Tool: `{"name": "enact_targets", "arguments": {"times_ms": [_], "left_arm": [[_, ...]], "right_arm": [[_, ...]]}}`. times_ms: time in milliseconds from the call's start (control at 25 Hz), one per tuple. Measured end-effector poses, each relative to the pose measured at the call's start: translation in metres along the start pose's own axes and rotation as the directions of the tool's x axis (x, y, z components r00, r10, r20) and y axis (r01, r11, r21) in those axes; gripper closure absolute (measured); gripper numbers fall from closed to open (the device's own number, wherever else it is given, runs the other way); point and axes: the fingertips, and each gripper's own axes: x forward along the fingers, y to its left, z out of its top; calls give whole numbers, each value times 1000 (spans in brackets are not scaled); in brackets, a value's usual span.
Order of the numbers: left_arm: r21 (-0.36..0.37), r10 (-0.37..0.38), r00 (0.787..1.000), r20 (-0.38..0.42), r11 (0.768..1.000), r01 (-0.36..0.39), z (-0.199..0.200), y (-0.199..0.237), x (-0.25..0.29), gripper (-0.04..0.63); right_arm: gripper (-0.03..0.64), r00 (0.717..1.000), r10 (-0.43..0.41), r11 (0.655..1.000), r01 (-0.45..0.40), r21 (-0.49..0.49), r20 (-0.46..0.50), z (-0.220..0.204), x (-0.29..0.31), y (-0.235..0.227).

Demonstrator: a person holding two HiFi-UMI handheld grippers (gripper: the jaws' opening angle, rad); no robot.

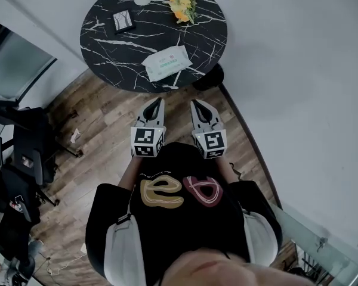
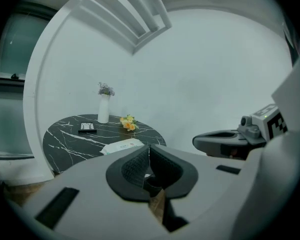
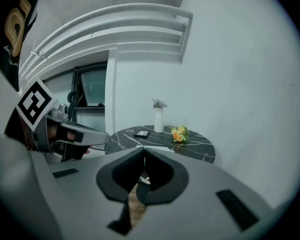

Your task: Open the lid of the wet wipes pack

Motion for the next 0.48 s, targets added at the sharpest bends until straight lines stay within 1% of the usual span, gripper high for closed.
{"name": "enact_targets", "arguments": {"times_ms": [200,480], "left_arm": [[-4,-25,1000,-3,1000,25,9,29,15,577],[22,-64,998,-26,998,64,16,60,33,577]], "right_arm": [[604,999,-31,999,31,-14,-11,7,29,1],[604,997,-82,997,82,-12,3,16,63,-1]]}}
